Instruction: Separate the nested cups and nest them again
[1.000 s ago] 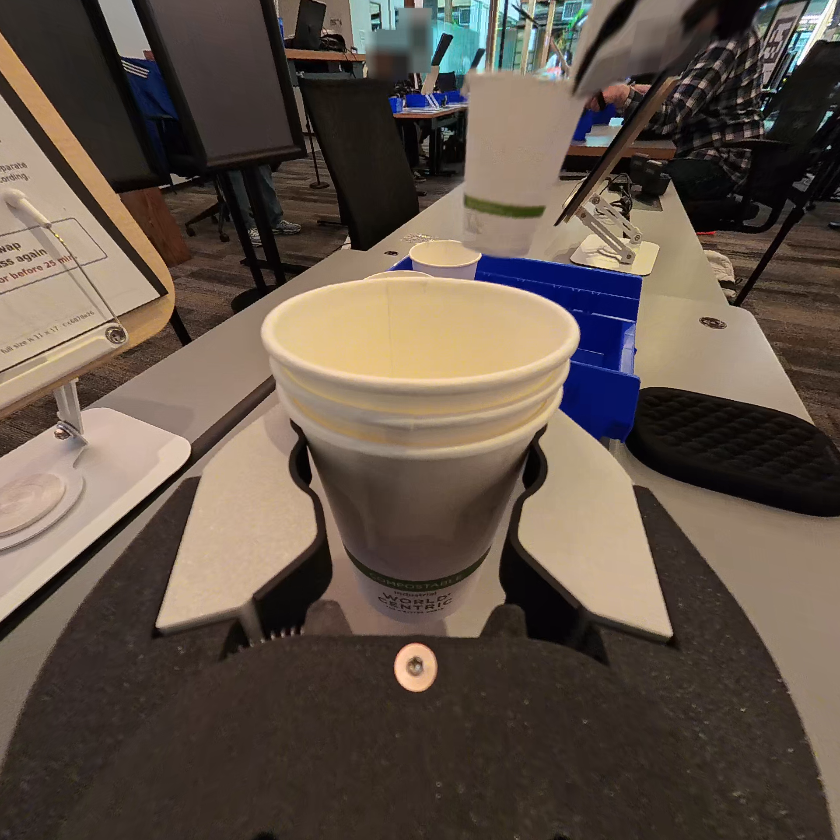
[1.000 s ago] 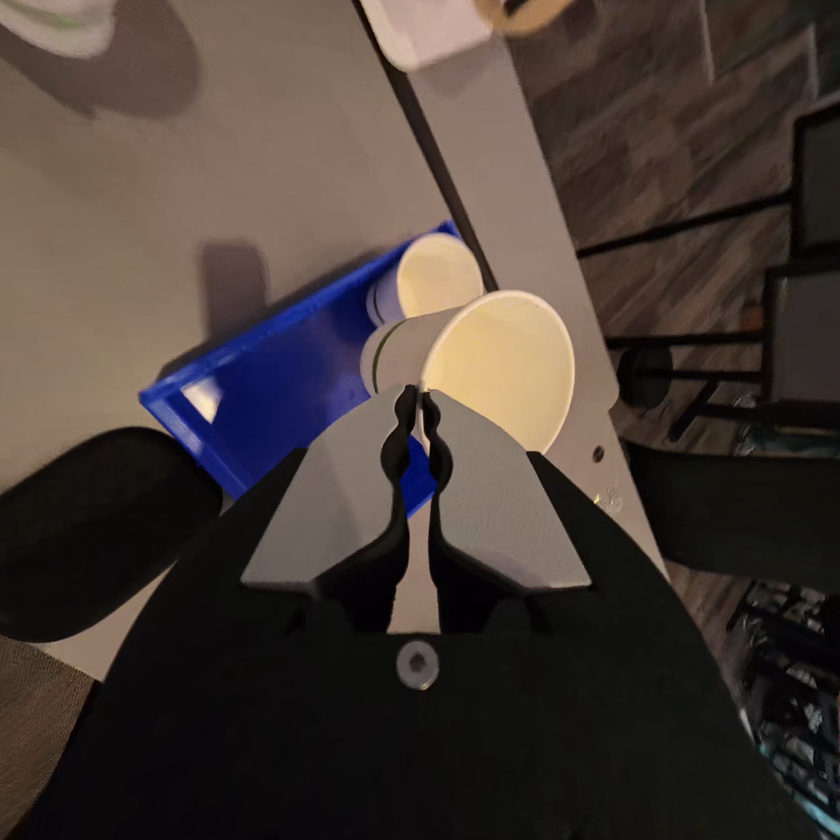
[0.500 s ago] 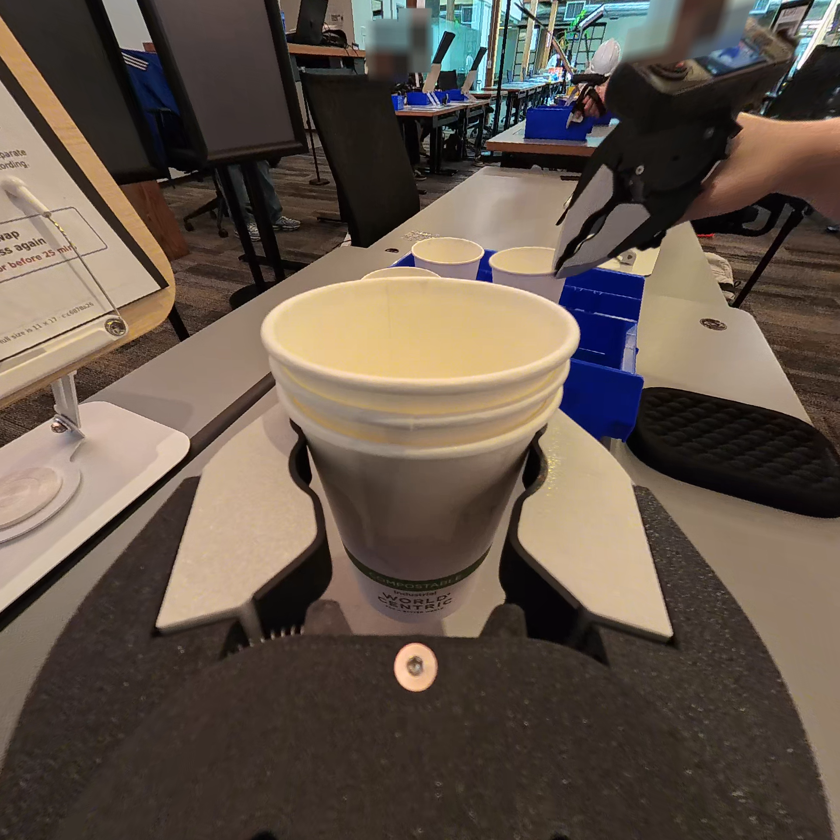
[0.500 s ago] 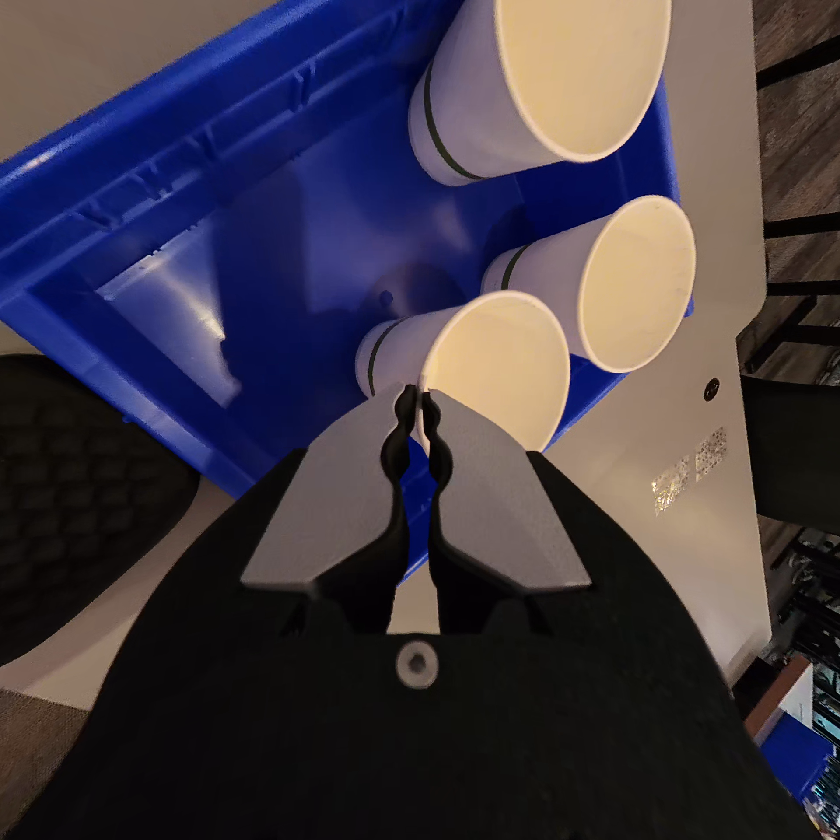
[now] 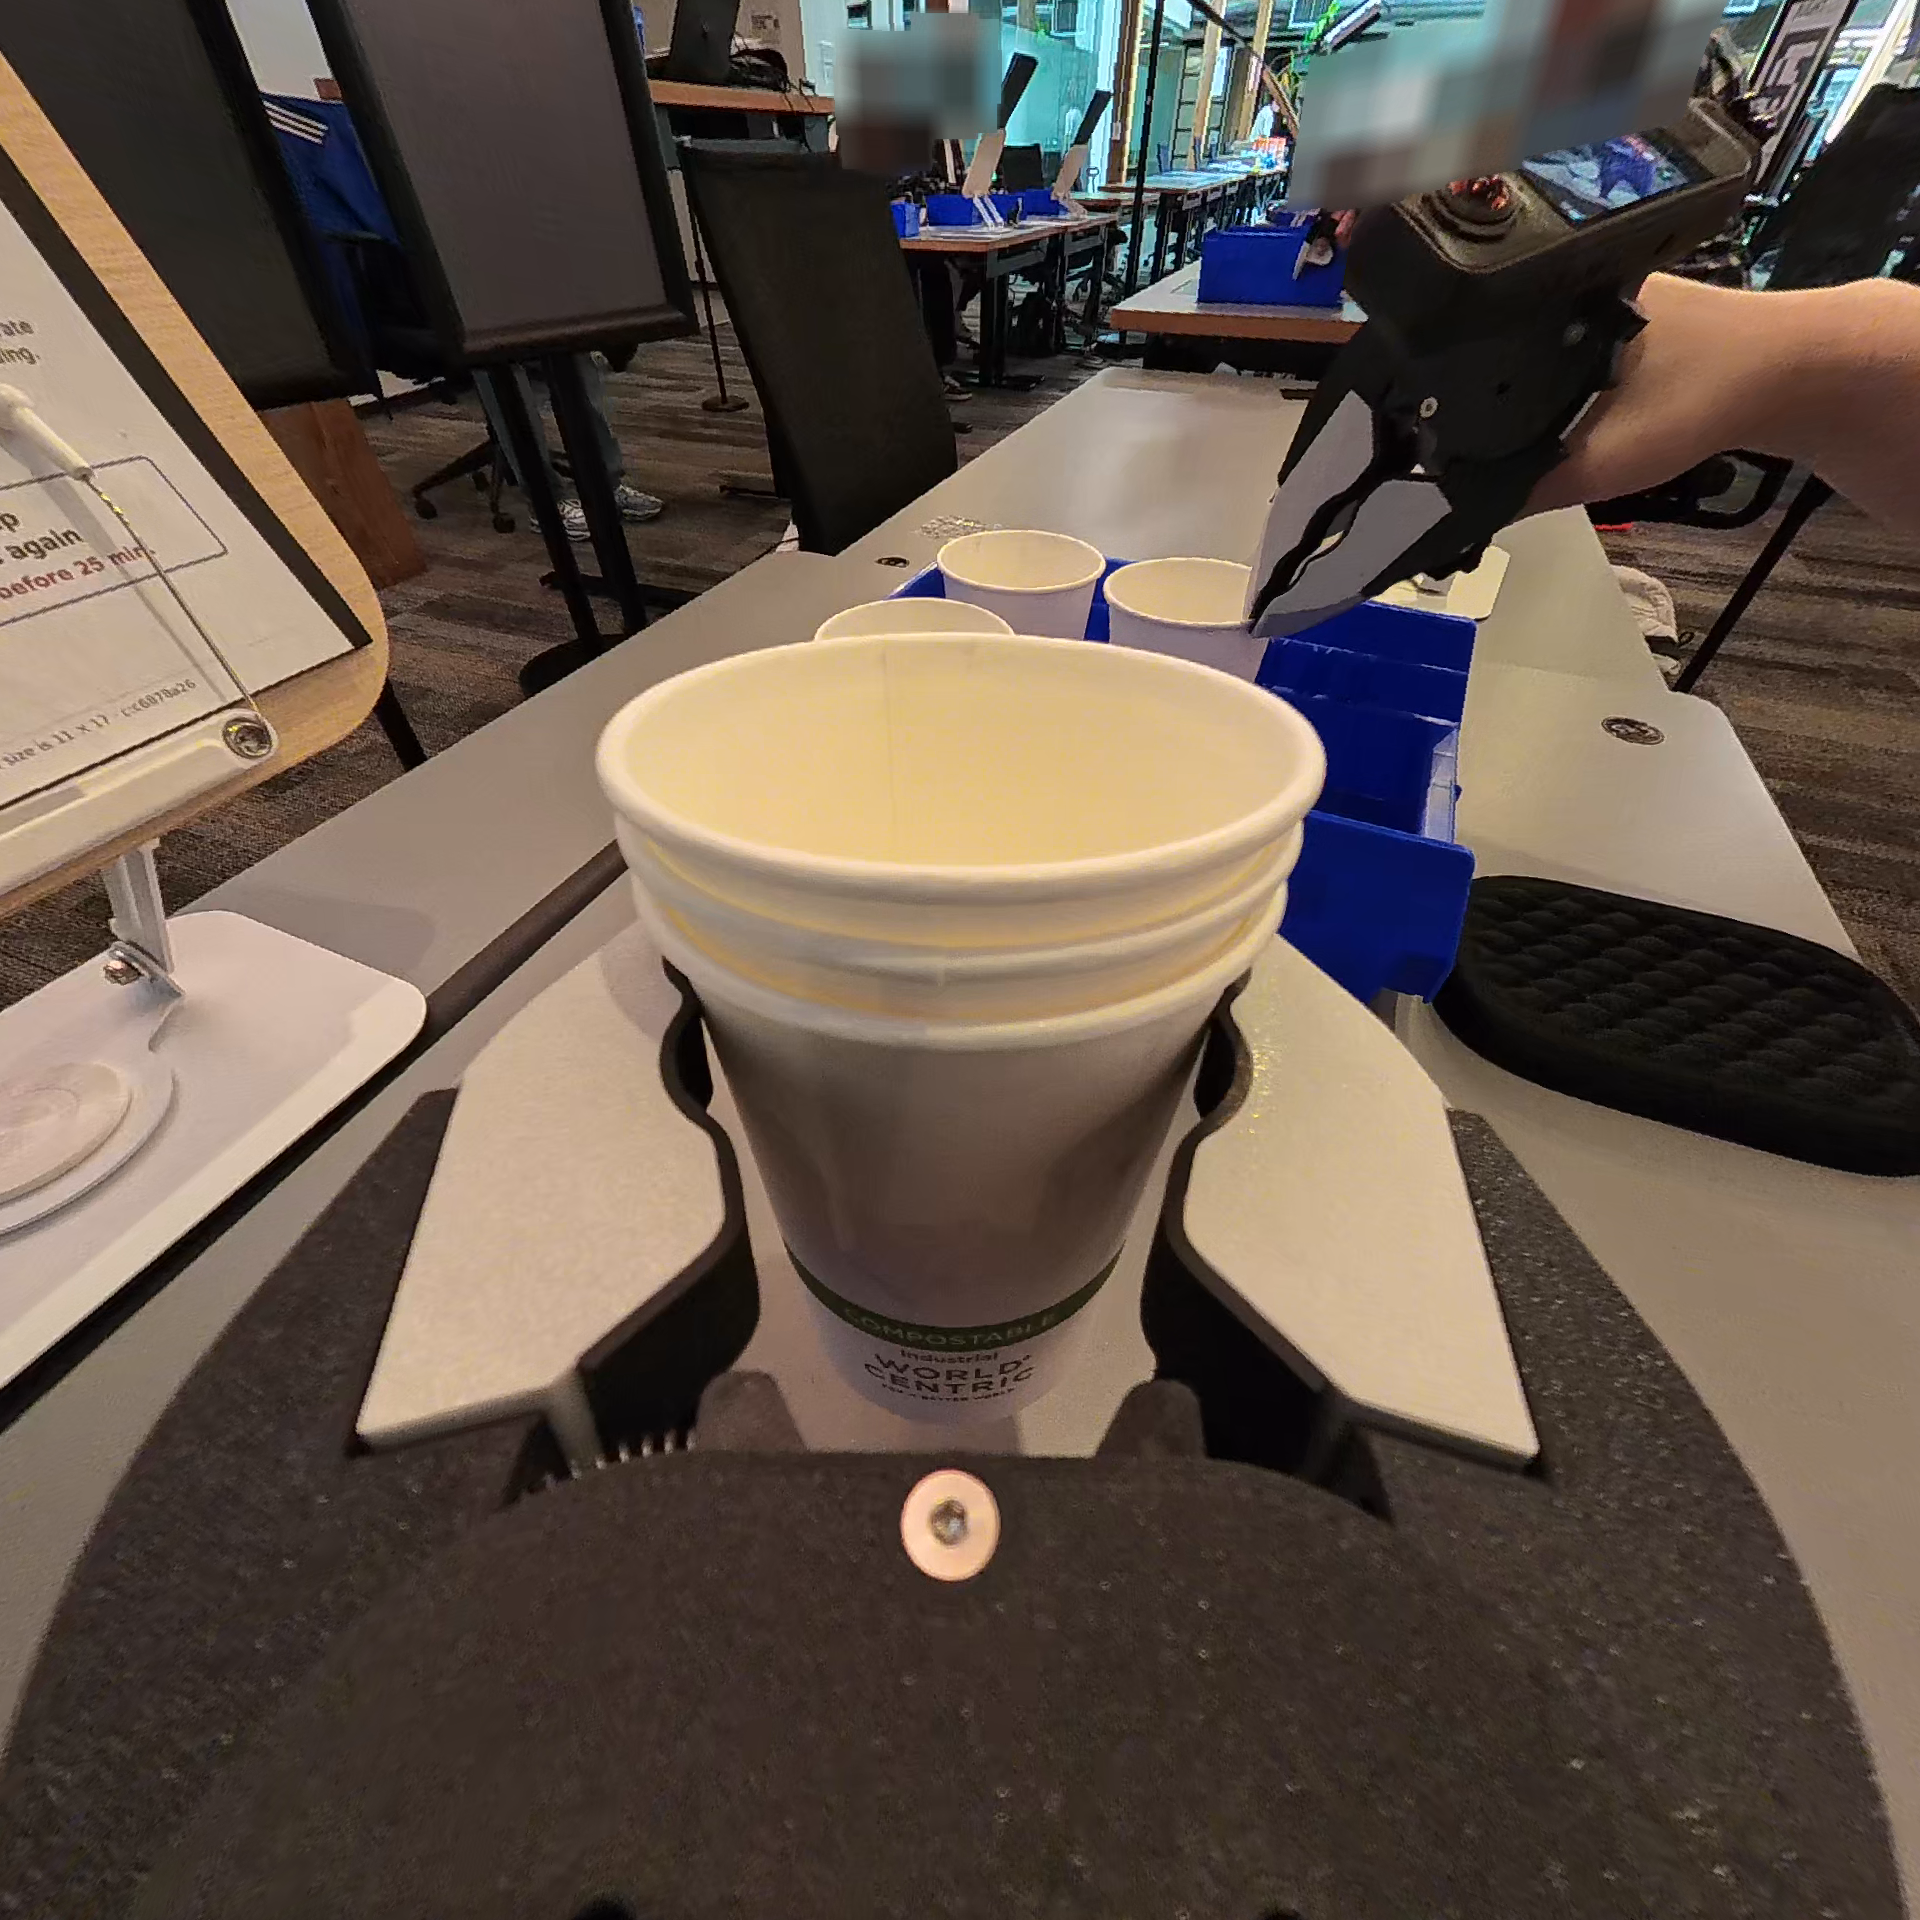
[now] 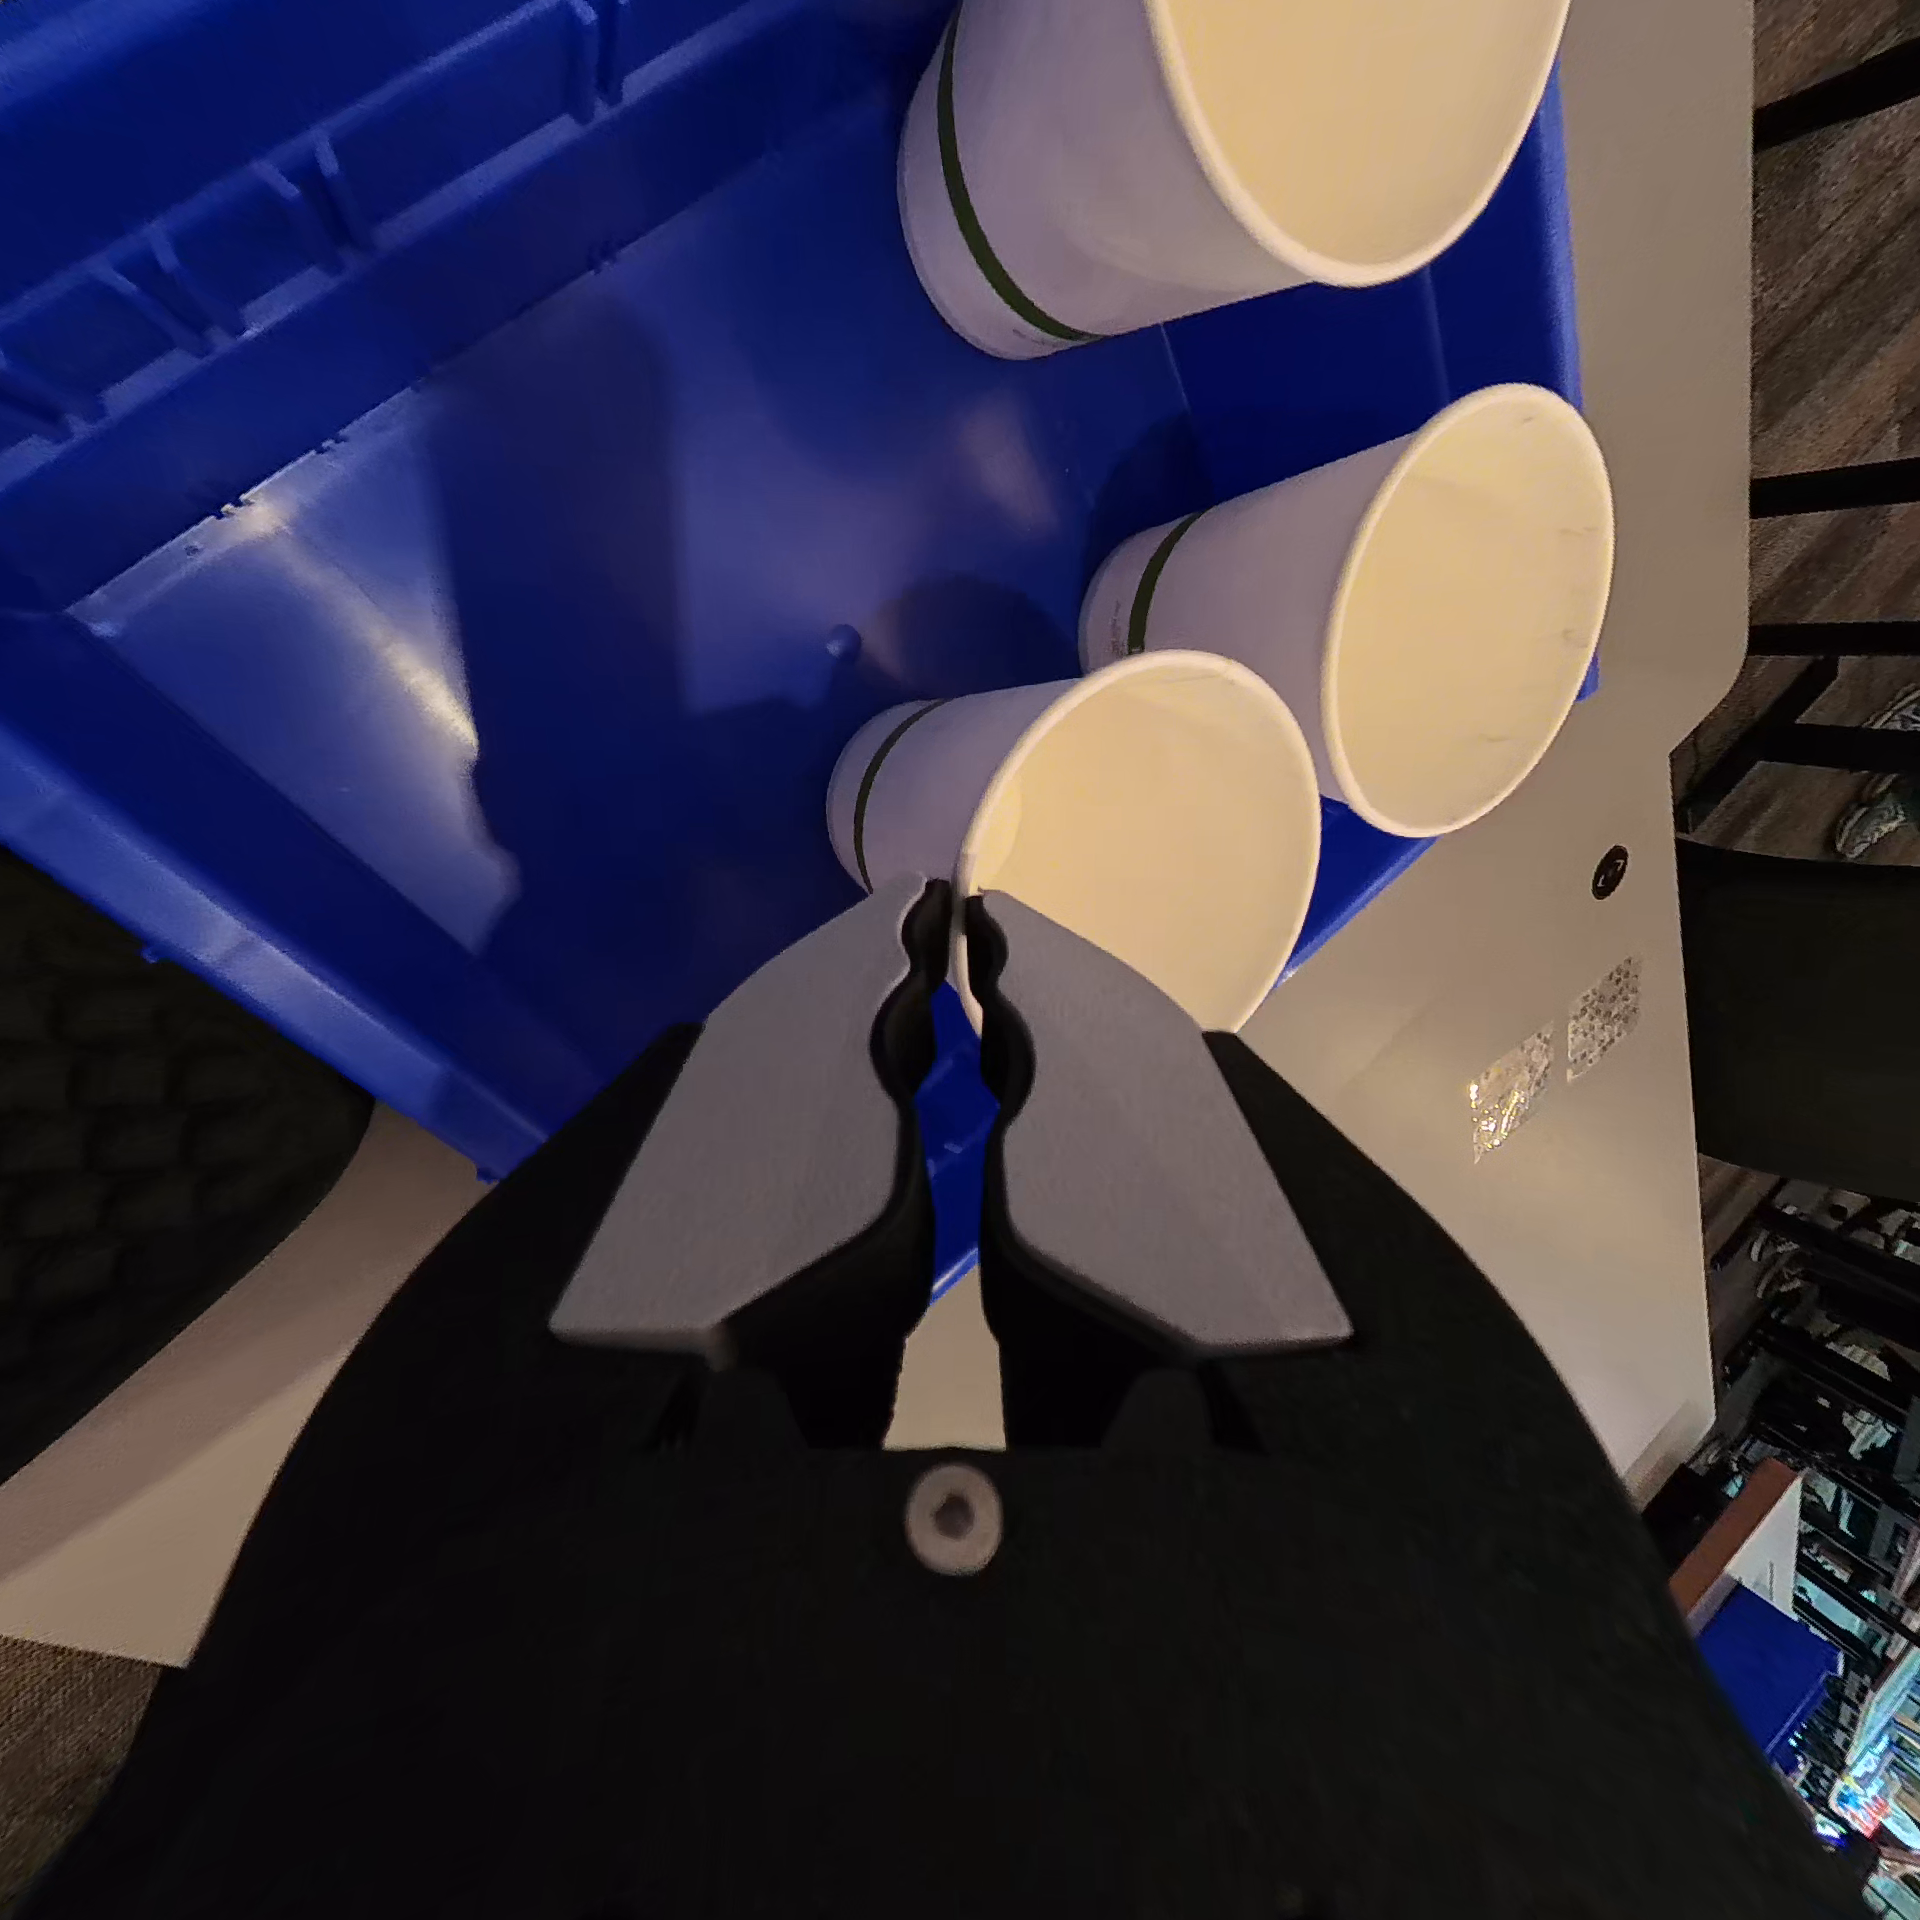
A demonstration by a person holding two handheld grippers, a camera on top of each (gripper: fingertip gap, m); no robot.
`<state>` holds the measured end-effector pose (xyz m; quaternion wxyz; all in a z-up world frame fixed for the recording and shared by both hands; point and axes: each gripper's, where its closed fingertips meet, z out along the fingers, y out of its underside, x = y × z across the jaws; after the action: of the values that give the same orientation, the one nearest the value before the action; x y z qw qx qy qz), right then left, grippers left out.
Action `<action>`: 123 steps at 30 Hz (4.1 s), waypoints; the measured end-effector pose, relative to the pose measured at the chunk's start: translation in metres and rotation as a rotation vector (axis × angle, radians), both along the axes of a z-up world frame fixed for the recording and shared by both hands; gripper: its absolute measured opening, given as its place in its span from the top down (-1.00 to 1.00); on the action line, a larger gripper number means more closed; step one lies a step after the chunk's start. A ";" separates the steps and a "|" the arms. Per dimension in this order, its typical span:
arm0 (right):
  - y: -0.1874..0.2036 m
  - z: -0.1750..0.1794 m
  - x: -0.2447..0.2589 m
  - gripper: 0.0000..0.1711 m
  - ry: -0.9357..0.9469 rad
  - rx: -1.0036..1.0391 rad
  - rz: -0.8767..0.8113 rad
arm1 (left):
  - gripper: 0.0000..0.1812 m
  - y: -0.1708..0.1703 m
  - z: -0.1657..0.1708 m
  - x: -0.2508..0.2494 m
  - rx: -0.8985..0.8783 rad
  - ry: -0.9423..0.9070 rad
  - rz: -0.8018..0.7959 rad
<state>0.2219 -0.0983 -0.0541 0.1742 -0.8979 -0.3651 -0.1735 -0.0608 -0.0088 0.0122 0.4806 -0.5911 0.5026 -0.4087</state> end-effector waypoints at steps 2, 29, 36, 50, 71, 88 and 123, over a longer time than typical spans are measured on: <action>-0.001 -0.001 0.002 0.97 -0.002 -0.010 -0.007 | -0.03 0.000 0.000 0.000 0.003 0.002 -0.001; 0.023 0.128 -0.256 0.78 0.180 0.168 0.630 | -0.03 -0.017 -0.008 0.012 0.029 0.037 -0.046; 0.031 0.101 -0.290 0.86 0.135 0.058 0.708 | -0.03 -0.018 -0.005 0.012 0.028 0.027 -0.052; 0.026 0.096 -0.294 0.96 0.212 -0.013 0.714 | -0.03 -0.023 -0.005 0.013 0.036 0.023 -0.077; 0.021 0.237 -0.217 0.96 0.188 0.338 0.534 | -0.03 -0.015 -0.011 0.011 0.051 0.053 -0.045; 0.004 0.056 -0.086 0.96 -0.073 0.055 0.253 | -0.03 -0.016 -0.012 0.012 0.059 0.064 -0.048; 0.030 -0.004 -0.091 0.96 -0.049 -0.002 0.298 | -0.03 -0.018 -0.013 0.013 0.061 0.069 -0.056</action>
<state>0.1306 -0.0687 -0.0577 0.1881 -0.8295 -0.4986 -0.1670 -0.0481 -0.0264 -0.0005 0.4691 -0.5757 0.5473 -0.3860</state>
